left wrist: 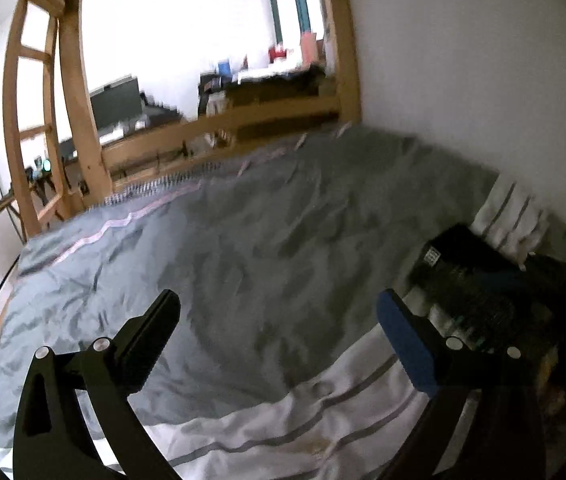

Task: Organize jewelry
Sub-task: 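Move the left gripper to the dark ring while the right gripper approaches the gold earring, then grasp the dark ring with the left gripper while the right gripper grasps the gold earring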

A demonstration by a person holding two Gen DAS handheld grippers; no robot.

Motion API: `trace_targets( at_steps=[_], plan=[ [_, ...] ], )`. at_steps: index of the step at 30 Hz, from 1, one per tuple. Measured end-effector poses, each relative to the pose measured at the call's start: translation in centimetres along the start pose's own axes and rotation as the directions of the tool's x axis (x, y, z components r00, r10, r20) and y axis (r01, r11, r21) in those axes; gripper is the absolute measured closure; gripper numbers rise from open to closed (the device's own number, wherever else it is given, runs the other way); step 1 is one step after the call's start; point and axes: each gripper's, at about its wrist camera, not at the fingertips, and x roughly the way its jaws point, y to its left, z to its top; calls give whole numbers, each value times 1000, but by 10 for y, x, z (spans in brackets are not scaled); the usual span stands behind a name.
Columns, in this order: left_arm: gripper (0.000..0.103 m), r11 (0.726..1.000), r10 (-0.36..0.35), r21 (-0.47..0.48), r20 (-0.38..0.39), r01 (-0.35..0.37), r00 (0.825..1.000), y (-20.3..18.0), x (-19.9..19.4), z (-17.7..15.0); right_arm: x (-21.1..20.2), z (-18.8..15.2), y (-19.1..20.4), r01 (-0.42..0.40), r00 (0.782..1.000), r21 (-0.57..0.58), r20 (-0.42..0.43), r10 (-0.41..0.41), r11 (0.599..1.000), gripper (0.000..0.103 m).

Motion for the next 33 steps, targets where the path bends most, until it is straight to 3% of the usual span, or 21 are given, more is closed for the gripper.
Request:
trace_targets(
  at_steps=[3, 6, 8, 10, 13, 15, 18, 21, 25, 27, 30, 33],
  plan=[
    [6, 996, -76, -46, -136, 70, 988, 24, 28, -12, 32, -11, 33, -74, 990, -131, -133, 57, 989, 4],
    [6, 985, -164, -92, -232, 147, 959, 35, 57, -20, 54, -24, 54, -121, 975, -162, -205, 86, 979, 6],
    [6, 971, -238, -102, -264, 218, 935, 36, 76, -22, 69, -28, 64, -172, 960, -149, -245, 132, 974, 28],
    [6, 954, -298, -117, -291, 275, 909, 35, 92, -29, 92, -31, 67, -223, 935, -116, -306, 178, 968, 40],
    [6, 926, -378, -141, -349, 351, 857, 29, 116, -42, 117, -37, 64, -213, 918, -84, -359, 170, 973, 48],
    [6, 904, -426, -147, -401, 402, 811, 24, 131, -58, 131, -41, 60, -210, 905, -61, -389, 171, 976, 48],
    [6, 898, -434, -161, -465, 409, 771, 21, 146, -73, 143, -44, 60, -229, 896, -55, -402, 188, 972, 49],
    [6, 908, -400, -101, -502, 408, 767, 15, 148, -79, 146, -48, 64, -222, 895, -87, -414, 168, 971, 49],
    [6, 935, -262, 53, -566, 352, 781, 5, 154, -94, 146, -49, 63, -176, 901, -106, -417, 117, 979, 66],
    [6, 938, -254, 55, -562, 343, 787, 5, 151, -96, 144, -48, 59, -156, 904, -92, -414, 105, 983, 74],
    [21, 946, -278, -11, -546, 325, 791, 16, 147, -94, 136, -45, 53, -142, 909, -67, -403, 104, 988, 83],
    [50, 952, -290, -73, -527, 297, 799, 31, 143, -91, 128, -41, 41, -91, 919, -33, -387, 71, 995, 93]
  ],
)
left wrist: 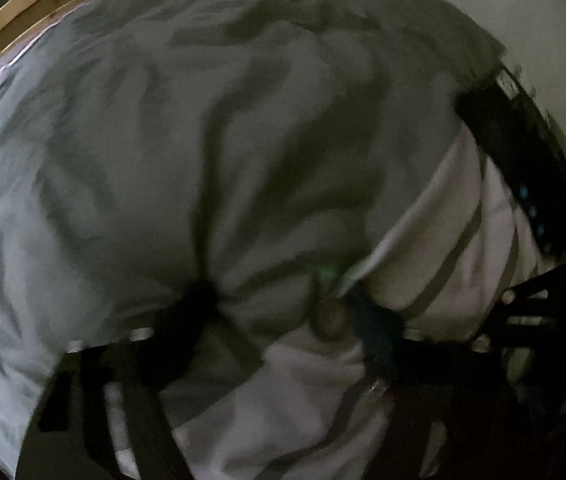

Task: Organize jewelry
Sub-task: 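Grasp the dark ring with the left gripper while the right gripper grasps the gold earring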

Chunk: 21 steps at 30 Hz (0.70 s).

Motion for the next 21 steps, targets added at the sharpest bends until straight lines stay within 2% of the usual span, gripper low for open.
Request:
trace_targets(
  at_steps=[2, 4, 8, 13, 21],
  plan=[
    [64, 999, -4, -48, 10, 4, 1000, 8, -5, -3, -8, -2, -14, 31, 999, 61, 11, -32, 998, 94],
    [73, 998, 7, -64, 17, -6, 1000, 11, -8, -6, -11, -3, -36, 45, 999, 127, 13, -47, 991, 94],
    [84, 998, 29, -55, 27, -28, 999, 10, -11, -6, -19, -7, -57, 60, 997, 227, 40, -71, 972, 94],
    [96, 998, 44, -50, 74, -41, 996, 16, -15, 4, -34, -6, -71, 61, 990, 262, 110, -93, 963, 94],
    [97, 996, 53, -76, 171, -40, 984, 15, -38, 22, -47, 2, -75, 44, 979, 285, 178, -98, 958, 94]
  ],
)
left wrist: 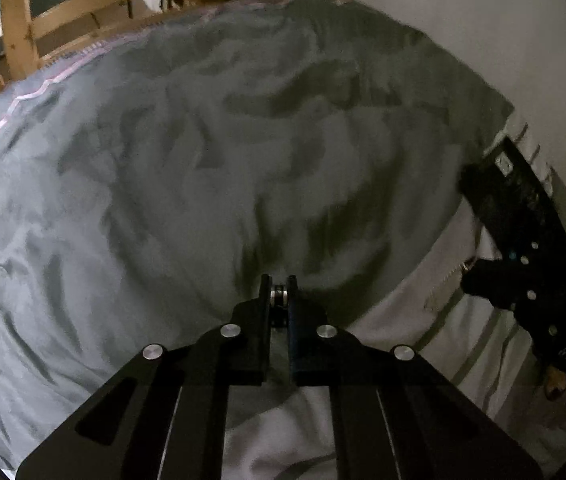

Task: Organize jewelry
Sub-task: 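Grasp the dark ring with the left gripper while the right gripper grasps the gold earring, then carry the dark ring and gold earring over the black box with both grippers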

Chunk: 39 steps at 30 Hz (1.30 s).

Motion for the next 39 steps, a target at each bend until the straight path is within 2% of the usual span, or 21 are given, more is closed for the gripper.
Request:
trace_targets(
  at_steps=[3, 6, 10, 16, 26, 39],
  plan=[
    [97, 1000, 8, -12, 55, -8, 998, 1, -14, 4, -4, 1, -1, -2, 1000, 0, 0, 2, 1000, 94],
    [97, 1000, 8, -6, 78, -7, 997, 0, -17, 8, -8, -1, -1, 1, 1000, -2, 9, -1, 1000, 94],
    [97, 1000, 1, 12, 90, -2, 996, -5, -25, 5, -24, 6, 1, -7, 996, -6, 84, 7, 1000, 94],
    [97, 1000, -28, 18, 132, 26, 991, -13, -35, 15, -50, 16, -3, -16, 990, 5, 141, 15, 1000, 94],
    [97, 992, -52, 121, 186, 30, 981, -68, -74, 22, -106, 30, -31, 24, 973, 59, 228, -37, 998, 94],
    [97, 987, -78, 154, 206, 46, 975, -132, -91, 41, -158, 29, -73, 61, 950, 159, 294, -106, 985, 94]
  ],
)
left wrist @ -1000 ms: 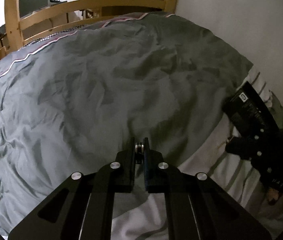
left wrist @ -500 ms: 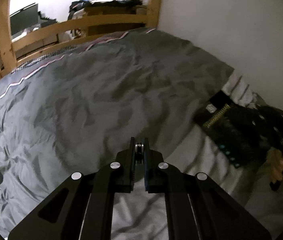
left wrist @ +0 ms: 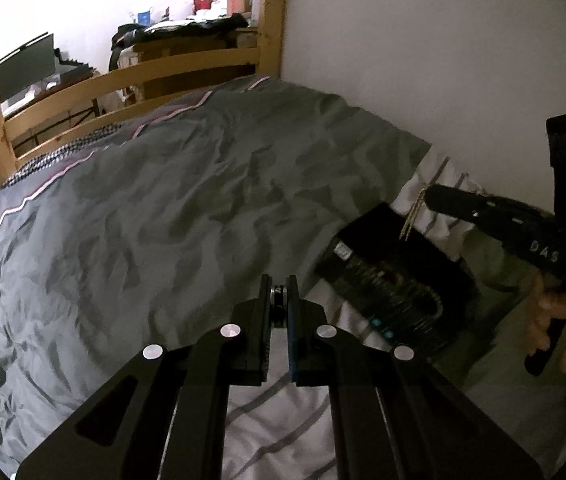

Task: Organize jewelry
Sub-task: 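Carry the dark ring and gold earring over the black box with both grippers, then open both grippers to drop the ring and earring into the black box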

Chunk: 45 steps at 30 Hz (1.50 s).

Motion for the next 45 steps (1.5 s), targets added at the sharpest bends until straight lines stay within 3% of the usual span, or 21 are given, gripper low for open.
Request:
trace_targets(
  at_steps=[12, 21, 24, 35, 38, 39, 40, 42, 43, 44, 45],
  plan=[
    [97, 996, -73, 47, 7, 72, 997, -60, 8, 40, -30, 9, -39, -30, 999, 107, 30, 27, 994, 94],
    [97, 985, -142, 91, -79, 149, 987, -116, 61, 38, -28, -2, -78, -17, 995, 173, -97, 35, 985, 94],
    [97, 983, -152, 89, -104, 161, 983, -123, 80, 36, -17, -10, -86, -14, 987, 169, -158, 41, 986, 94],
    [97, 986, -141, 63, -165, 153, 976, -130, 125, 28, 11, -28, -97, -23, 966, 195, -247, 72, 980, 93],
    [89, 986, -140, 67, -171, 154, 975, -133, 126, 24, 19, -31, -97, -17, 959, 192, -275, 71, 981, 93],
    [79, 986, -139, 69, -170, 153, 976, -132, 126, 23, 20, -32, -97, -14, 958, 193, -279, 68, 981, 92],
    [71, 988, -125, 71, -163, 138, 979, -132, 124, 21, 20, -32, -98, -11, 958, 199, -278, 67, 980, 89],
    [60, 990, -118, 61, -151, 129, 981, -128, 121, 19, 18, -31, -100, 5, 961, 207, -270, 53, 978, 70],
    [49, 990, -120, 54, -144, 128, 982, -126, 119, 18, 16, -30, -102, 15, 965, 215, -257, 41, 976, 48],
    [46, 991, -116, 46, -132, 123, 984, -125, 115, 18, 12, -29, -104, 25, 971, 225, -238, 29, 974, 35],
    [40, 992, -111, 41, -121, 116, 986, -123, 111, 17, 9, -28, -104, 30, 976, 230, -219, 22, 973, 34]
  ],
)
